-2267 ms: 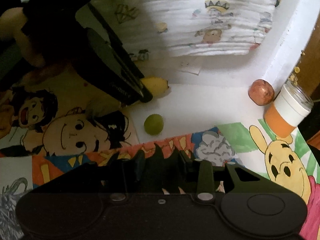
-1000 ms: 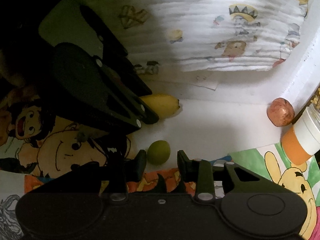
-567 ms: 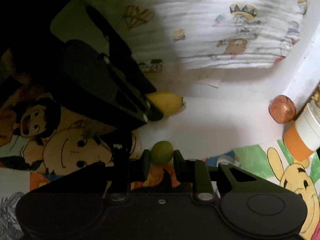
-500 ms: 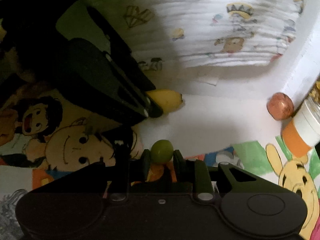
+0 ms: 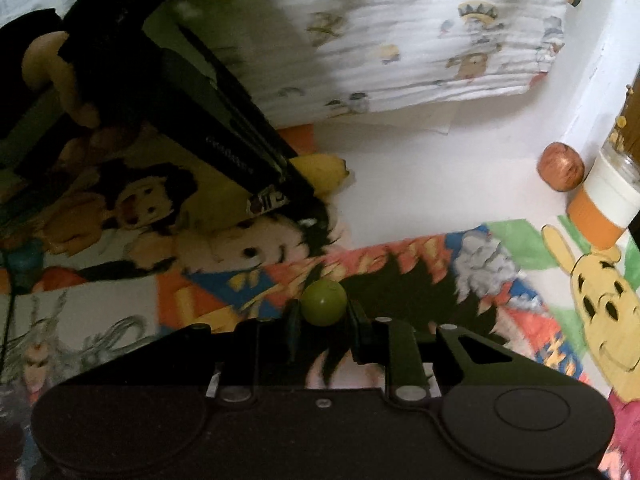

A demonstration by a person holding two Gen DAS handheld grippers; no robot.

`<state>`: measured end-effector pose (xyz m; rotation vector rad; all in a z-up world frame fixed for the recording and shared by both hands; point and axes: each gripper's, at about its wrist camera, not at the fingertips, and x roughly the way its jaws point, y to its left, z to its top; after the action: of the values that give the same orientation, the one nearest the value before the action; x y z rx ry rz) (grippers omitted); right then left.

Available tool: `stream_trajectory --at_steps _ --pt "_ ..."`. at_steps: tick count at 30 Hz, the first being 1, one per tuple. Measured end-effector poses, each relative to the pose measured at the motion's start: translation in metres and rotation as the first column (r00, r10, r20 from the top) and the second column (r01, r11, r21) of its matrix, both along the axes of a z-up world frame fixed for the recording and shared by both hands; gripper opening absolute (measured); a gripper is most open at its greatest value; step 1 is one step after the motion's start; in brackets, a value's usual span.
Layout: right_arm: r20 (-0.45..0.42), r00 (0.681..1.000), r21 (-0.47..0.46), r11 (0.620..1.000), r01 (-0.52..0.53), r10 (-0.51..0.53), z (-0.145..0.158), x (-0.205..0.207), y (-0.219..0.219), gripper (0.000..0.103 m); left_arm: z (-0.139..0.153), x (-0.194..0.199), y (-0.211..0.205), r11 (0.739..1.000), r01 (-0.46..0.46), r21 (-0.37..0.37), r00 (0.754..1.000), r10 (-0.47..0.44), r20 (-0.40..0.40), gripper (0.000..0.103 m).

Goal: Organize fruits
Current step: 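Carry the banana in the left tool while the right tool carries the grape to the tray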

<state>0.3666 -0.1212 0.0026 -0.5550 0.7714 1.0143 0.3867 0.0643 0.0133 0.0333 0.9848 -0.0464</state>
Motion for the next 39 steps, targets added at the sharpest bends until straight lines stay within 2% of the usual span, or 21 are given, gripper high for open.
stream_trajectory --at_steps 8,15,19,27,33,39 --pt "-0.013 1.0 0.008 1.0 0.008 -0.008 0.004 -0.018 0.0 0.027 0.003 -0.041 -0.005 1.0 0.025 -0.006 1.0 -0.025 0.006 0.034" --pt "-0.014 0.999 0.036 0.998 0.047 -0.047 0.0 -0.016 0.003 0.028 -0.001 -0.052 -0.011 0.999 0.013 0.03 0.999 -0.014 0.04 0.037" --pt "-0.007 0.998 0.054 0.997 0.061 -0.06 -0.002 -0.017 0.005 0.029 -0.009 -0.057 -0.01 1.0 0.011 0.013 1.0 -0.012 0.019 0.04" --pt "-0.006 0.995 0.069 0.993 0.098 -0.098 -0.003 -0.023 -0.003 0.029 -0.013 -0.063 -0.01 1.0 -0.011 0.003 0.999 0.011 0.047 0.04" --pt "0.024 0.987 0.069 0.986 0.155 -0.157 -0.002 -0.033 0.002 0.026 -0.01 -0.068 -0.012 0.997 -0.078 -0.01 0.995 0.079 0.061 0.036" --pt "0.016 0.978 0.098 0.974 0.204 -0.207 0.007 -0.058 -0.008 0.026 -0.003 -0.088 -0.021 0.995 -0.081 -0.066 0.994 0.085 0.07 0.034"
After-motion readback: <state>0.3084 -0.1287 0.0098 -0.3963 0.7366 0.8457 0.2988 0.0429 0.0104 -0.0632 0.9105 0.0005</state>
